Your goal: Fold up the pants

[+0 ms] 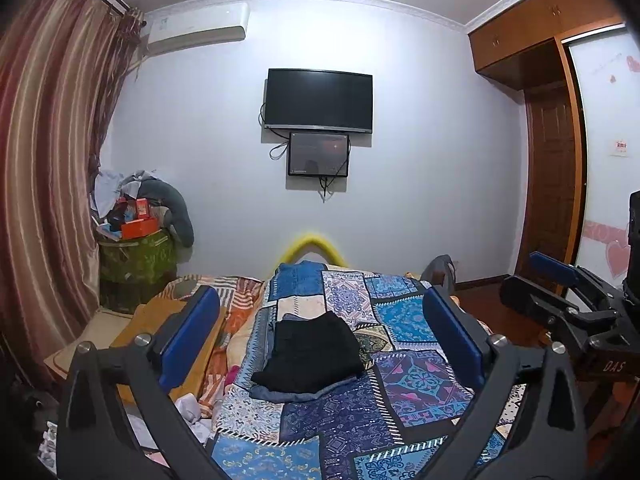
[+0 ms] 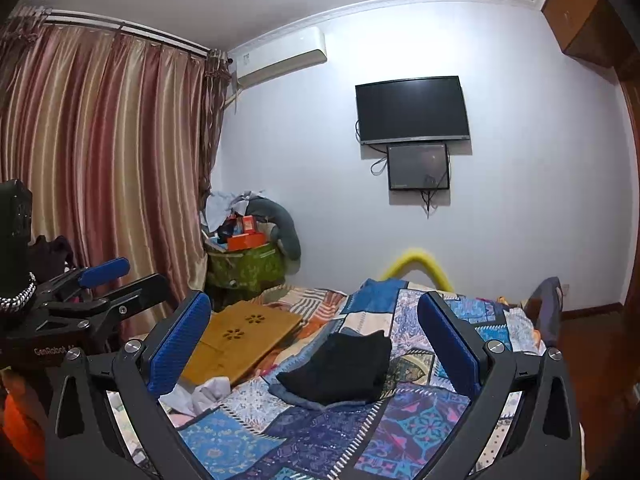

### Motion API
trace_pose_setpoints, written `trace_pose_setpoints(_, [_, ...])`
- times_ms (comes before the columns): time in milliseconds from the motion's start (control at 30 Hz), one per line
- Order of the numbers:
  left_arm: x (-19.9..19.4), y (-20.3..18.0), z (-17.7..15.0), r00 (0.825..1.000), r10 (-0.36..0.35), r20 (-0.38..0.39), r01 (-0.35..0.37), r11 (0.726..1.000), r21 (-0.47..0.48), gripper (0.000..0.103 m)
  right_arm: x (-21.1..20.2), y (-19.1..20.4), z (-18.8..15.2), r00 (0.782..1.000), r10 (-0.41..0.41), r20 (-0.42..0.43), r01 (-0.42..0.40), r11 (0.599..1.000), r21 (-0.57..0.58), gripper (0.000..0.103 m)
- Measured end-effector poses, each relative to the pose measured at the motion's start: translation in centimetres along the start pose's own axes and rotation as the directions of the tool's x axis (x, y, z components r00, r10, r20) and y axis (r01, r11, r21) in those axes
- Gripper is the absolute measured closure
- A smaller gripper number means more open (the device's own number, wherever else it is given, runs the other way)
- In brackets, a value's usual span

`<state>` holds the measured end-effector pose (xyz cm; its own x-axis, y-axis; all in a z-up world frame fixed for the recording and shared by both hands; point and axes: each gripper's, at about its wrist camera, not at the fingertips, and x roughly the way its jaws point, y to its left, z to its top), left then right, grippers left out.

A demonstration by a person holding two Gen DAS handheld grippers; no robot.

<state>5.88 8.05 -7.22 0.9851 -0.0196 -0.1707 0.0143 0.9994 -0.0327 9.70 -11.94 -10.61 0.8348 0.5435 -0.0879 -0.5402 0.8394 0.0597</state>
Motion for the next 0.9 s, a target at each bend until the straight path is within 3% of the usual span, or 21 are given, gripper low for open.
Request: trace_pose_setpoints(900, [1.5,-0.2,-0.8,1.000,-0.004,-0.022,0.004,1.000,-0.003,0.000,-0.1,-0.8,0.3,0.999,-0.013,-0.039,0.014,1.000,0.024,0.000])
